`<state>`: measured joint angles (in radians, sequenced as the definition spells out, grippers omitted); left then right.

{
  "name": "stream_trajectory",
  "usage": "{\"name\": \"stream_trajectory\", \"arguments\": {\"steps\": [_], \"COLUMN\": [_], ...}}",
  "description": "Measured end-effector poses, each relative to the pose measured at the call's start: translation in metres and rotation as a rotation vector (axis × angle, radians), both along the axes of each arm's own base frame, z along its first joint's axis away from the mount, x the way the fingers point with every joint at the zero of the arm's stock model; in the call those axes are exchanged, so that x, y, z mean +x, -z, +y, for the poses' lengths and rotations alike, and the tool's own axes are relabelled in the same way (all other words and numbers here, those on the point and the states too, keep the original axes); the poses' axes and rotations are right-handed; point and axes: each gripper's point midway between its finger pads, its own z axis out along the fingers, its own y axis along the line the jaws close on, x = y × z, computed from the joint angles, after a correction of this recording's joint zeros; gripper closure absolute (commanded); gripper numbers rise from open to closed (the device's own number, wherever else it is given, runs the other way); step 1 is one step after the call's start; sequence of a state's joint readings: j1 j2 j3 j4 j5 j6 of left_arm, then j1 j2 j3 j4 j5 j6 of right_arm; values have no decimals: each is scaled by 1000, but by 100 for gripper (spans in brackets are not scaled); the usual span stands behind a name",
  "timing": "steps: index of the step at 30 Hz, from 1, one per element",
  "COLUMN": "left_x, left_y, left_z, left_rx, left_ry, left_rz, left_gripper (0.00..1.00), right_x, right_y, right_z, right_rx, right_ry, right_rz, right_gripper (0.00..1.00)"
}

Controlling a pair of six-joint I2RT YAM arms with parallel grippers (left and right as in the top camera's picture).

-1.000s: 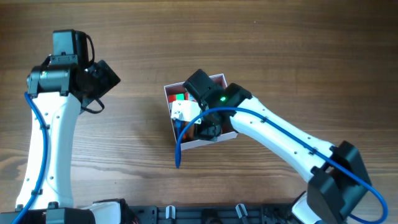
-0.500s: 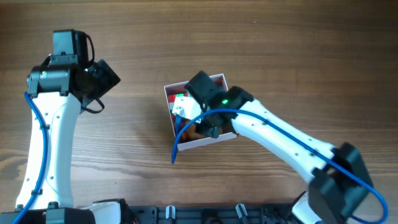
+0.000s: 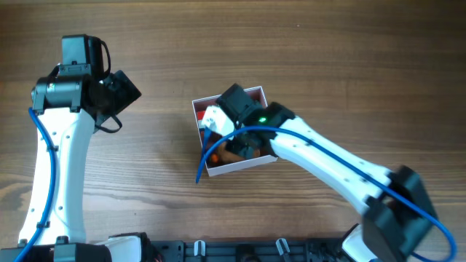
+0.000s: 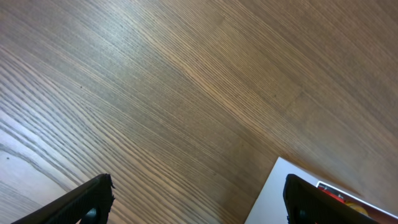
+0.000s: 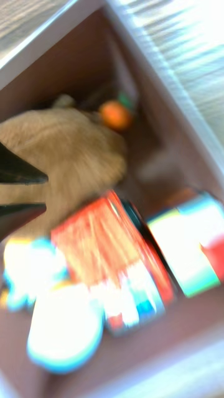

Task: Pack container
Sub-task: 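Lower the plush bear with the right gripper into the box front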

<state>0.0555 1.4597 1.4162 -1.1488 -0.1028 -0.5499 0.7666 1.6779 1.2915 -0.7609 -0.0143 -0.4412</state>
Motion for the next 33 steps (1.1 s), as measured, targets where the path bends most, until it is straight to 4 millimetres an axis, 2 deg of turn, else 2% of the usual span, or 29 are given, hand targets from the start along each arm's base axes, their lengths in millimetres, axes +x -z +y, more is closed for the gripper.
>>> {"name": "stream_trajectory", "arguments": {"steps": [1, 3, 4, 6, 7, 8, 10, 13, 14, 16, 17, 18, 20, 22, 25, 29, 33], "left_x": [0, 1, 3, 7, 12, 15, 21, 22, 22, 22, 22, 22, 24, 26, 31, 34, 34], "left_y": [0, 0, -1, -3, -4, -6, -9, -9, -9, -9, -8, -7, -1, 10, 35, 62, 71], "left_z": [0, 0, -2, -8, -18, -27, -44, -55, -55, -55, -55, -55, -55, -56, -56, -56, -56], "left_rx": [5, 18, 27, 42, 51, 61, 77, 84, 84, 85, 85, 87, 87, 85, 81, 75, 72], "left_ry": [12, 47, 71, 124, 175, 218, 296, 343, 343, 346, 346, 350, 354, 359, 362, 365, 366], "left_rz": [2, 2, -2, -17, -31, -42, -69, -71, -71, -70, -69, -66, -47, -14, 62, 141, 170], "left_gripper": [11, 11, 11, 5, 2, 2, 1, 3, 6, 19, 33, 42, 47, 46, 44, 39, 38], "right_x": [13, 35, 45, 64, 75, 80, 85, 77, 74, 68, 64, 56, 40, 32, 20, -1, -22], "right_y": [-31, -85, -107, -134, -145, -147, -139, -106, -95, -62, -44, -16, 26, 45, 62, 58, 55], "right_z": [1, -18, -38, -79, -110, -131, -167, -212, -218, -222, -221, -219, -213, -206, -189, -155, -124], "right_rx": [65, 189, 244, 328, 373, 390, 401, 341, 322, 260, 232, 190, 135, 118, 120, 149, 136], "right_ry": [62, 234, 343, 543, 678, 751, 880, 1047, 1076, 1111, 1124, 1134, 1138, 1132, 1078, 919, 766], "right_rz": [-76, -182, -213, -247, -255, -248, -195, -58, -19, 75, 128, 209, 352, 438, 555, 659, 703], "right_gripper": [70, 69, 67, 51, 51, 54, 70, 83, 86, 90, 93, 94, 94, 95, 95, 95, 94]}}
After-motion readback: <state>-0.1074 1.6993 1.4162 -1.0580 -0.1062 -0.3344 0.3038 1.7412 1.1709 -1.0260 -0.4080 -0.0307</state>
